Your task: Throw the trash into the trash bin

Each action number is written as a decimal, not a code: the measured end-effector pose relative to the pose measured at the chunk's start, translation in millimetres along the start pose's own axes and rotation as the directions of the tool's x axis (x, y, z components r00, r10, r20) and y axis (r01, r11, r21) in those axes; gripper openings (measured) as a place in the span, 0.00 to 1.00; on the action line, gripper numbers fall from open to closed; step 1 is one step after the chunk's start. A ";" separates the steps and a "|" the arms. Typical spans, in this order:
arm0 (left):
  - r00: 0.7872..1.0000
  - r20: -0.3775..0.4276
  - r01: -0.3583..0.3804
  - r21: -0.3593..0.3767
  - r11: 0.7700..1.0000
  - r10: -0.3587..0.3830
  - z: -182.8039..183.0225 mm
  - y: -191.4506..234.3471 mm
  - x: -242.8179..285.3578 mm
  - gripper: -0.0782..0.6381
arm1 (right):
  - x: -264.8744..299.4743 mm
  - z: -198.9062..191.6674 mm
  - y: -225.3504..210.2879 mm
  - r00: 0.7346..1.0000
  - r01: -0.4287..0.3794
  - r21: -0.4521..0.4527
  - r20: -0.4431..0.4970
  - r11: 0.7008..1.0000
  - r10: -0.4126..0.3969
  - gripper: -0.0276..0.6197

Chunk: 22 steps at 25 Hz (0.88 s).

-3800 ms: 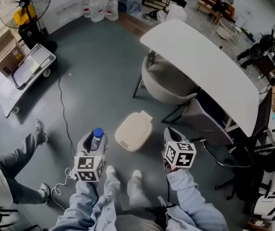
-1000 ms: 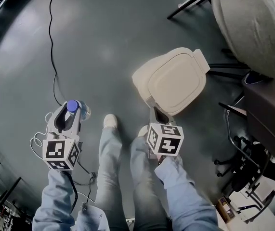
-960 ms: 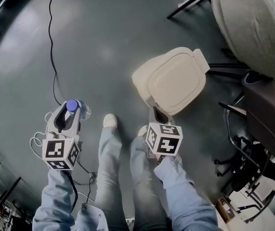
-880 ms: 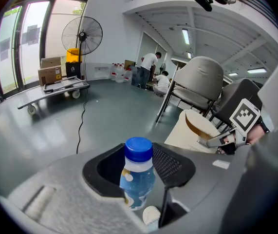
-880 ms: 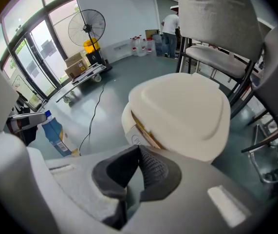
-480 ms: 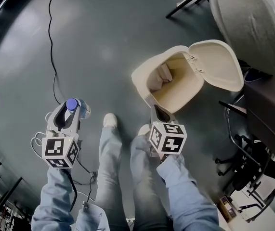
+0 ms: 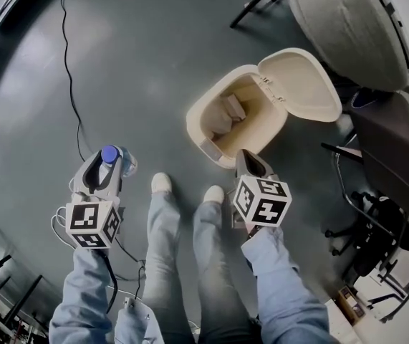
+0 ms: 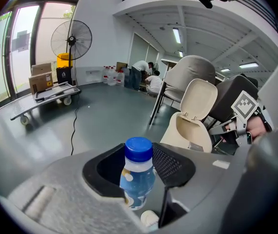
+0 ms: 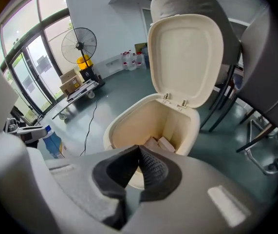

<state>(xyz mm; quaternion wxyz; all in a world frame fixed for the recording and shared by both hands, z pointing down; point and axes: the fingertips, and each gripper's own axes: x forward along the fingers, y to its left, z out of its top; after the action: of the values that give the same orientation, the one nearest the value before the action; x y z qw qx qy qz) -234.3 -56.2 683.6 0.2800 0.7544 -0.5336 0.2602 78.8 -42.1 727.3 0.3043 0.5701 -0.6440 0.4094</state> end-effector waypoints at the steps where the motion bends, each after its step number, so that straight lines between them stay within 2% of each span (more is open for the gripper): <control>1: 1.000 0.005 0.007 0.007 1.000 -0.007 5.5 -5.7 -0.3 0.36 | -5.6 2.8 -8.1 1.000 0.011 0.014 0.006 1.000 -0.011 0.05; 8: 0.998 0.043 0.035 0.070 0.997 -0.038 52.6 -39.6 -11.3 0.36 | -58.0 30.7 -54.6 0.994 0.063 0.116 0.082 0.991 -0.073 0.05; 12: 0.994 0.072 0.072 0.117 0.991 -0.081 87.5 -70.6 -18.9 0.36 | -90.4 41.6 -78.9 0.986 0.083 0.185 0.127 0.979 -0.108 0.05; 16: 0.984 0.095 0.134 0.183 0.974 -0.153 124.0 -109.2 -19.0 0.36 | -113.2 43.1 -102.9 0.975 0.095 0.287 0.166 0.953 -0.147 0.05; 22: 0.963 0.088 0.230 0.231 0.945 -0.256 146.9 -180.5 -25.2 0.36 | -146.5 33.2 -140.5 0.969 0.124 0.351 0.160 0.928 -0.190 0.05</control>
<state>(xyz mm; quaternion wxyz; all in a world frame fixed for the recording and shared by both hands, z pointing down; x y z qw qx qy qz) -56.3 -92.9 536.1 0.1935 0.8547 -0.4197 0.2364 243.7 -2.1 610.9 0.1707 0.7003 -0.5425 0.4315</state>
